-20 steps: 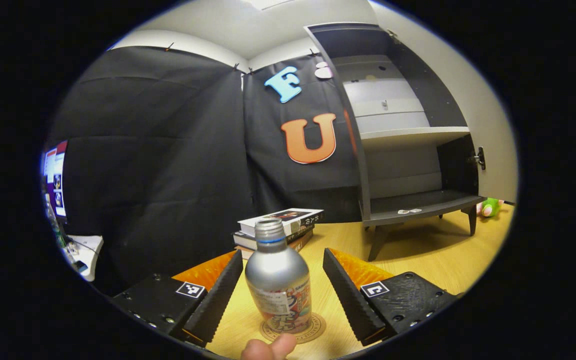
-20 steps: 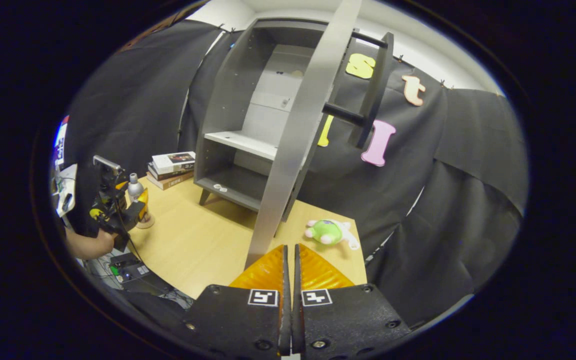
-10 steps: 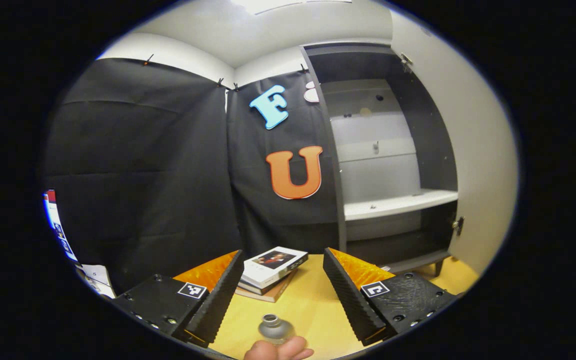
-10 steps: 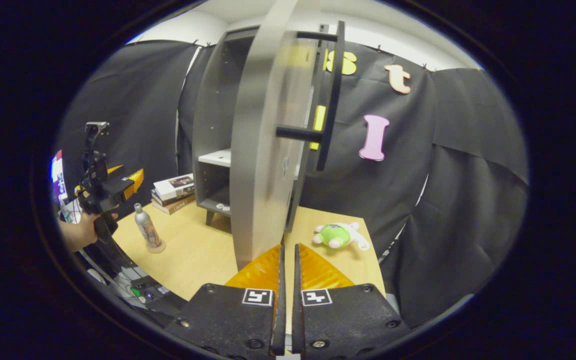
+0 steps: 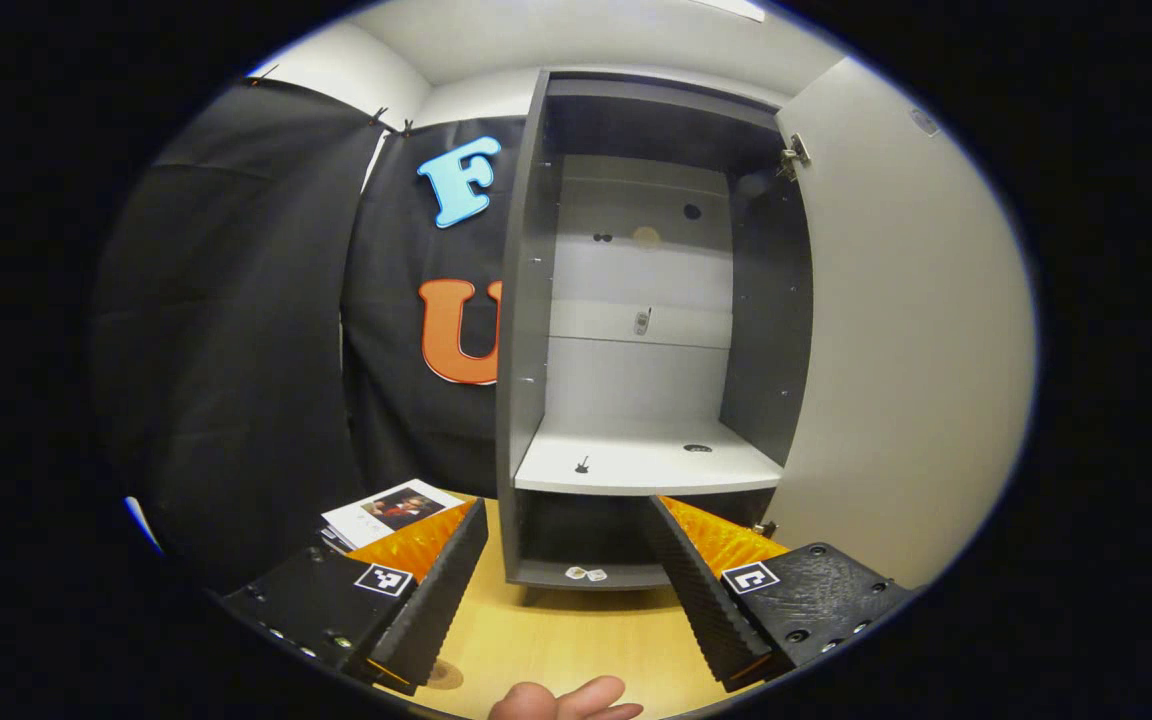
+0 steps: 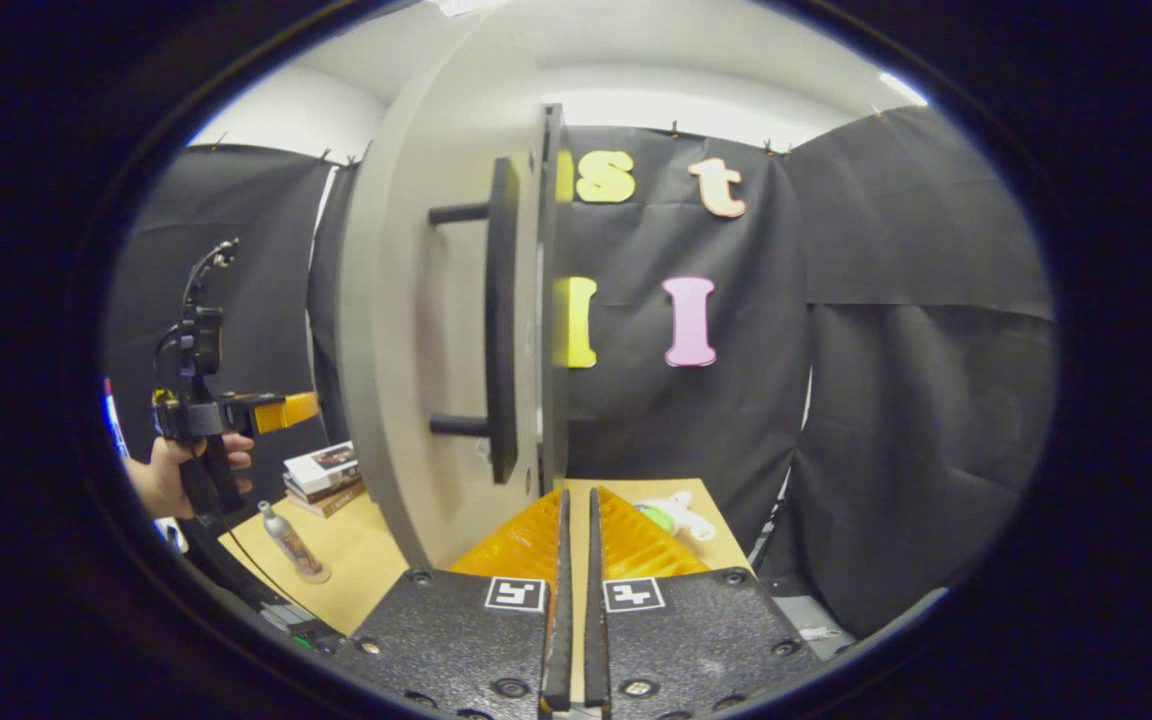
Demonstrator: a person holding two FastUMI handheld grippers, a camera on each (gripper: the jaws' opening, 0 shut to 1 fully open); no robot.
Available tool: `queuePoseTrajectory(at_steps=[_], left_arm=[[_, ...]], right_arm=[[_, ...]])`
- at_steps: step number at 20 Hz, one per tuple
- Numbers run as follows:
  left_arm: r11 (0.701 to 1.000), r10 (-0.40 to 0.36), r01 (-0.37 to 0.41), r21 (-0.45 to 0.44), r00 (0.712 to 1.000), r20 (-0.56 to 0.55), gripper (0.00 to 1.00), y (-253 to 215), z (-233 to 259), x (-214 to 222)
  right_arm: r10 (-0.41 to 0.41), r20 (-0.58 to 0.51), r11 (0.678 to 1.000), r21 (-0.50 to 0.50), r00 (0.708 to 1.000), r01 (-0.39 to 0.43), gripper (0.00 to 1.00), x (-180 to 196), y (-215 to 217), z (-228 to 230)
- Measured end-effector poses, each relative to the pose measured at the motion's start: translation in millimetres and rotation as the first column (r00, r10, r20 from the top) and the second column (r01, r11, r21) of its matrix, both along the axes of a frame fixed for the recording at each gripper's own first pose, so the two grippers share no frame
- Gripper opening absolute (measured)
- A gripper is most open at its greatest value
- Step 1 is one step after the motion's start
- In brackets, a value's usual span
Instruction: Open the cabinet door with the right hand, grasp the bottle in the cabinet with the left hand and place it on the coaster, then close the cabinet door with the right hand.
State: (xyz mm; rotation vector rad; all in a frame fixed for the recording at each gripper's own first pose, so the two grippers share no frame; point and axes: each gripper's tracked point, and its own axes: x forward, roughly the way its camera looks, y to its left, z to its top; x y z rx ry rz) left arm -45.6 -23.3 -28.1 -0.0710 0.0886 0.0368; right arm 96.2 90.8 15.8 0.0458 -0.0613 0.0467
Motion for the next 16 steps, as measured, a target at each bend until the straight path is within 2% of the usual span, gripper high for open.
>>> queuePoseTrajectory(at_steps=[1,3,4,5,6,7,8,9,12,16], left_arm=[[1.0,-0.006,0.006,-0.01,1.0,0.009,0.96,-4,7,4],[1.0,-0.027,0.027,0.005,0.999,0.025,1.0,-14,17,10],[0.999,-0.034,0.034,0.022,0.999,0.038,0.98,-16,22,12],[0.998,-0.046,0.044,0.037,0.998,0.05,1.0,-20,26,13],[0.997,-0.058,0.055,0.049,0.997,0.058,0.97,-25,27,14],[0.996,-0.071,0.068,0.056,0.996,0.063,0.97,-30,28,15],[0.995,-0.082,0.078,0.064,0.995,0.062,0.97,-35,27,15],[0.994,-0.089,0.085,0.072,0.994,0.062,0.97,-38,26,13],[0.992,-0.109,0.103,0.079,0.992,0.067,0.97,-45,24,7],[0.99,-0.121,0.116,0.079,0.99,0.069,0.97,-46,22,5]], right_arm=[[-0.01,0.021,1.0,0.018,1.0,0.01,0.08,1,-4,8],[-0.032,0.056,0.998,0.048,0.998,0.03,0.08,9,-11,24],[-0.042,0.065,0.997,0.062,0.997,0.038,0.08,11,-14,28],[-0.047,0.068,0.996,0.075,0.997,0.041,0.13,15,-15,30],[-0.049,0.062,0.995,0.086,0.997,0.043,0.18,19,-15,30],[-0.054,0.054,0.994,0.096,0.997,0.049,0.31,21,-16,30],[-0.062,0.053,0.993,0.107,0.997,0.056,0.39,22,-18,33],[-0.069,0.058,0.991,0.117,0.996,0.062,0.53,23,-19,36],[-0.098,0.08,0.99,0.109,0.992,0.089,0.57,26,-25,48],[-0.128,0.112,0.99,0.071,0.985,0.121,0.68,21,-32,63]])
